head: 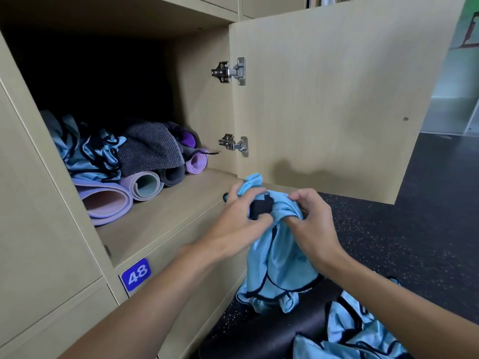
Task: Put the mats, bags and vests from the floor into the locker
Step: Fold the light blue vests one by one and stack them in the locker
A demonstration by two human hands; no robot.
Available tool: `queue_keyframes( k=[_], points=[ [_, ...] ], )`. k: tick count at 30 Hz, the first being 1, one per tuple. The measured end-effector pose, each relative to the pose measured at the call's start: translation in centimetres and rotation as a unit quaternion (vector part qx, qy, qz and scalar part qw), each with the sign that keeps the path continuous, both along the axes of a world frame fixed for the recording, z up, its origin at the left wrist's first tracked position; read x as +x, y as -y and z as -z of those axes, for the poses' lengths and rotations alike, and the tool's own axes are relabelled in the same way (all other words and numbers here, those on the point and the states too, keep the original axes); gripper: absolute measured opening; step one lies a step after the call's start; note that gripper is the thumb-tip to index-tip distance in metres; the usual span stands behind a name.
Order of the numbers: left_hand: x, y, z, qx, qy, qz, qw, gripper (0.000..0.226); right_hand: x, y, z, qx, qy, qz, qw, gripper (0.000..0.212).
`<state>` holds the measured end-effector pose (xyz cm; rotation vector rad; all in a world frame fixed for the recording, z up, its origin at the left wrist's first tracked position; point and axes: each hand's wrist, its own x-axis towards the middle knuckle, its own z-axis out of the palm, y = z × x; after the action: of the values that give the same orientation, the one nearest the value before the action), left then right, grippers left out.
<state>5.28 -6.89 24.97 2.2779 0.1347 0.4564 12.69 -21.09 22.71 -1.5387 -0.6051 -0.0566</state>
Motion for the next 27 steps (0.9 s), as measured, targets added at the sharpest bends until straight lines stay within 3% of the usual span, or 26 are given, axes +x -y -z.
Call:
queue_keyframes(
  k=[4,8,11,16,19,23,25,27],
  points=[
    [0.0,1.0,0.7,-0.033,0.015,-0.005,0.999,0.073,-0.6,0.0,-0.8,-0.012,0.013,-0.082,0.996,0.046],
    [0.9,0.3,1.1,-0.097,0.102,-0.067,0.988,0.061,-0.7,0.5,-1.4,-0.117,0.006,-0.235,0.965,0.080],
    [1.0,0.3,0.8,-0.130,0.136,-0.084,0.978,0.041,-0.5,0.6,-1.3,-0.109,-0.019,-0.227,0.968,0.093],
    [1.1,0.3,-0.5,-0.171,0.213,-0.131,0.953,0.035,-0.2,0.8,0.1,-0.075,-0.112,-0.207,0.969,0.105],
    [1.0,-0.2,-1.1,-0.233,0.244,-0.129,0.933,0.030,-0.5,0.6,1.1,-0.044,-0.167,-0.227,0.958,0.087],
    [1.0,-0.9,0.1,-0.179,0.205,-0.118,0.955,0.037,-0.1,-0.5,0.3,0.051,-0.203,-0.124,0.970,0.048],
    [1.0,-1.0,0.8,-0.135,0.169,-0.111,0.970,0.047,0.4,-0.7,-0.4,0.063,-0.177,-0.100,0.977,0.044],
    [1.3,-1.0,1.1,-0.091,0.133,-0.107,0.981,0.047,0.3,-0.5,-1.2,0.068,-0.147,-0.108,0.981,0.053]
  ],
)
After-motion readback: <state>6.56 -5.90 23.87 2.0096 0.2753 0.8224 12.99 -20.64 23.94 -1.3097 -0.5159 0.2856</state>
